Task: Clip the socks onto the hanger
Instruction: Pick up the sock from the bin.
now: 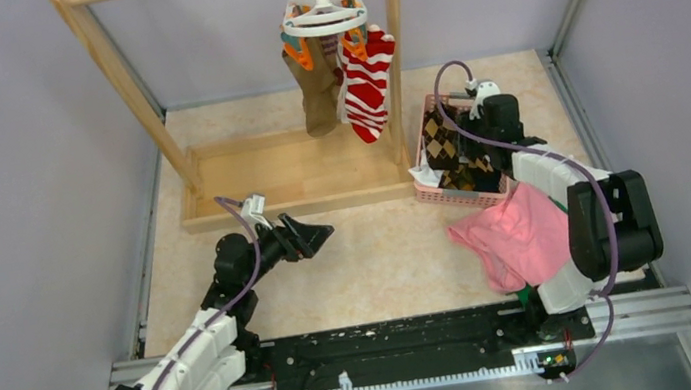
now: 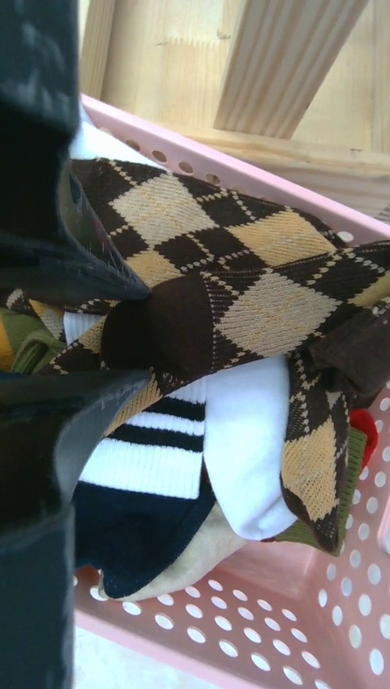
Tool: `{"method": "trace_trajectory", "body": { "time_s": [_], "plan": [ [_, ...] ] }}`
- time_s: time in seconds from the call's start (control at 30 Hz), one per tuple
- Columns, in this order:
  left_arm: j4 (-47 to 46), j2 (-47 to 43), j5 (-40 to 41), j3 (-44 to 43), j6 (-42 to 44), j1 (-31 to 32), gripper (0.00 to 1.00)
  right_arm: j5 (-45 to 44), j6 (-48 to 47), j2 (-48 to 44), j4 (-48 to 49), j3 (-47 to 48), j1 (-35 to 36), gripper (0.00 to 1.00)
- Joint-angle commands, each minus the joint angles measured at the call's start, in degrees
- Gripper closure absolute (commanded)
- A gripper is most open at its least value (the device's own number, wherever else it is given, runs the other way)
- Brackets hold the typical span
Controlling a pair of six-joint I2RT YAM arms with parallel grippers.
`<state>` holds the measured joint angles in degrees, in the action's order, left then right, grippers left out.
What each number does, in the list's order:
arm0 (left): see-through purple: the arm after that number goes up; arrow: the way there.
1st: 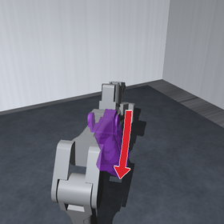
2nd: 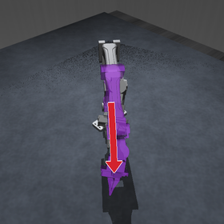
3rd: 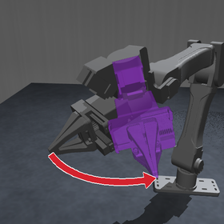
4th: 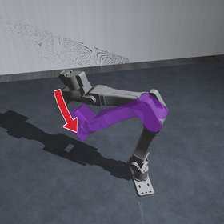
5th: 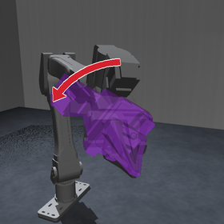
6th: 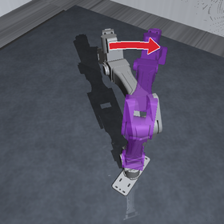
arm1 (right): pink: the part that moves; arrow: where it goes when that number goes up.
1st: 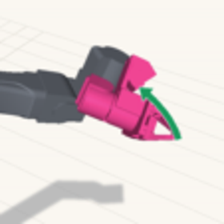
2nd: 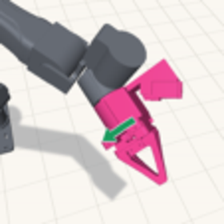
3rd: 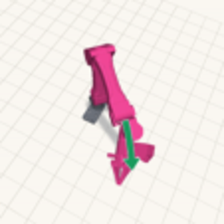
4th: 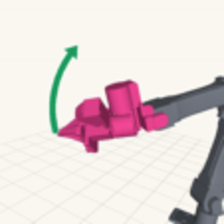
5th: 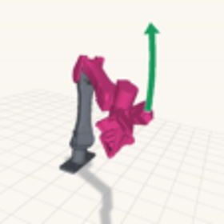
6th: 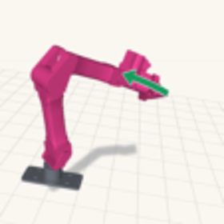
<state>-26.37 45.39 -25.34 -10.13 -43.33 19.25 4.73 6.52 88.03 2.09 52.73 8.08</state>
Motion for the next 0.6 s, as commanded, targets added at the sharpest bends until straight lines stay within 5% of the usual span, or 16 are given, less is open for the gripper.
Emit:
{"method": "trace_trajectory", "body": {
  "time_s": [0.0,0.13,0.2,0.57],
  "plan": [
    [-2.28,-0.80,-1.60,-0.59,1.30,0.18,0.06,0.25,-0.41,0.13,3.60,0.49,0.00,0.72],
    [-1.43,-2.48,-1.64,-0.69,1.73,0.18,0.06,0.36,0.20,-5.98,5.75,-2.50,0.05,0.95],
    [-1.45,-3.02,-1.57,-0.55,1.76,0.18,0.06,-1.10,0.24,-10.31,6.25,-4.23,0.01,1.00],
    [-6.20,-2.09,-8.01,-0.85,0.35,0.24,0.07,1.32,1.74,-27.67,8.75,-11.58,0.01,1.00]
  ]
}}
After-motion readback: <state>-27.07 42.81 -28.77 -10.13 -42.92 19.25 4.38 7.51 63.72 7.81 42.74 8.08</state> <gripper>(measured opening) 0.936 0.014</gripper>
